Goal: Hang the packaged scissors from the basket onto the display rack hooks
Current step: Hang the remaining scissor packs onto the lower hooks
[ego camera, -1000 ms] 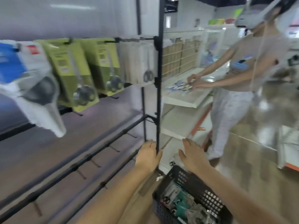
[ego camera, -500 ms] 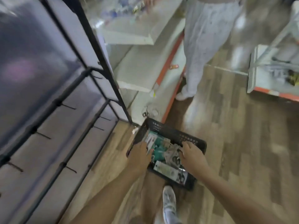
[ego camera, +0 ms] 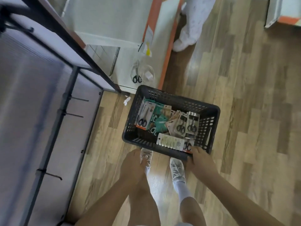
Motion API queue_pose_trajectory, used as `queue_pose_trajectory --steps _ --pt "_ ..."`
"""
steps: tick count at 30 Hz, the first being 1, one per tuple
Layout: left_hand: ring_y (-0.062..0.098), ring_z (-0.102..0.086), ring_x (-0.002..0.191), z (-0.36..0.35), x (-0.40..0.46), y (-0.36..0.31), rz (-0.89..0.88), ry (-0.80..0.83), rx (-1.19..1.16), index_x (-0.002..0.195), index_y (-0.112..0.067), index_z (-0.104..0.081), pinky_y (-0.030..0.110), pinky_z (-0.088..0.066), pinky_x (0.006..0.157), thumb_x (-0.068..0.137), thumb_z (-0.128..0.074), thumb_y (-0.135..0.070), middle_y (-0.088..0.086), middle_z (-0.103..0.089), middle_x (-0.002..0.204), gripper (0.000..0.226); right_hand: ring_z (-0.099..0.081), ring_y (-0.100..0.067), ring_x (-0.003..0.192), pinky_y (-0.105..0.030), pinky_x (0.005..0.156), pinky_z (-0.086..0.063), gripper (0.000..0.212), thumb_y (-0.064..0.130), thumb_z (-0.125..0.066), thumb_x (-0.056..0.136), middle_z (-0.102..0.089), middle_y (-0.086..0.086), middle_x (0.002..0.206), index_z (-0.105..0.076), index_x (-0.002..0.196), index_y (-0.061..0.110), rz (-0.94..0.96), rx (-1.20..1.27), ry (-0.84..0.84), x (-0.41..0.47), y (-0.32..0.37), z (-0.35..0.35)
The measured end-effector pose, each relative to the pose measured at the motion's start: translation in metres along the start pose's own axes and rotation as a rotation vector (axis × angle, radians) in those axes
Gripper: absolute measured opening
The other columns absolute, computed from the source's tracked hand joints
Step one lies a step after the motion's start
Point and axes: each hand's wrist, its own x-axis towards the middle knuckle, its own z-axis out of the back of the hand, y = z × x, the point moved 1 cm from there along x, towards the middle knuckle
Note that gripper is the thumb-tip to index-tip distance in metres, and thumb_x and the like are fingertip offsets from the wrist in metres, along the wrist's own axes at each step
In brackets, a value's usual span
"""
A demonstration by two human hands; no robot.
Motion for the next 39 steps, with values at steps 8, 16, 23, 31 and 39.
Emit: queue_pose_trajectory --steps 8,16,23,31,39 --pt "0.023 -0.055 0.101 -0.009 0.113 0.042 -0.095 -0.034 0.091 0.112 -0.008 -0.056 0.035 -0.048 0.081 0.097 -0.045 -0.027 0.007 -0.059 0.11 0.027 -0.05 -0.025 0.112 -0.032 0.087 -0.041 0.032 0.019 -0.047 0.095 -0.05 -0.011 0.125 -0.048 0.123 0.003 -0.205 0.189 -0.11 0.076 0.008 -0.03" --pt "0.021 -0.051 0.108 -0.098 0.181 0.047 -0.185 0.073 0.177 0.115 -0.01 -0.053 0.032 -0.044 0.086 0.098 -0.042 -0.031 0.004 -0.055 0.114 0.029 -0.048 -0.025 0.114 -0.034 0.092 -0.041 0.037 0.019 -0.045 0.096 -0.05 -0.012 0.126 -0.045 0.13 0.004 -0.299 0.256 -0.129 0.126 -0.035 -0.119" --pt "0.021 -0.048 0.114 -0.184 0.251 0.052 -0.244 0.108 0.266 0.123 -0.011 -0.05 0.03 -0.041 0.09 0.099 -0.041 -0.031 0.007 -0.053 0.122 0.032 -0.046 -0.025 0.116 -0.034 0.092 -0.04 0.041 0.021 -0.046 0.095 -0.046 -0.012 0.131 -0.042 0.133 0.006 -0.327 0.275 -0.087 0.176 -0.091 -0.206" --pt "0.025 -0.051 0.102 -0.253 0.385 -0.008 -0.47 0.009 0.145 0.111 -0.004 -0.055 0.031 -0.038 0.075 0.097 -0.045 -0.025 0.012 -0.055 0.11 0.027 -0.042 -0.028 0.12 -0.039 0.098 -0.039 0.044 0.022 -0.047 0.094 -0.041 -0.016 0.134 -0.039 0.134 0.003 -0.282 0.298 -0.33 0.318 -0.132 -0.23" --pt "0.028 -0.037 0.124 -0.325 0.446 -0.042 -0.428 -0.052 0.335 0.139 -0.015 -0.036 0.037 -0.037 0.095 0.083 -0.043 -0.07 0.011 -0.039 0.133 0.08 -0.028 -0.037 0.131 -0.043 0.106 -0.028 0.05 0.029 -0.034 0.099 -0.026 -0.021 0.144 -0.031 0.14 0.001 -0.51 0.241 -0.38 0.406 -0.177 -0.242"
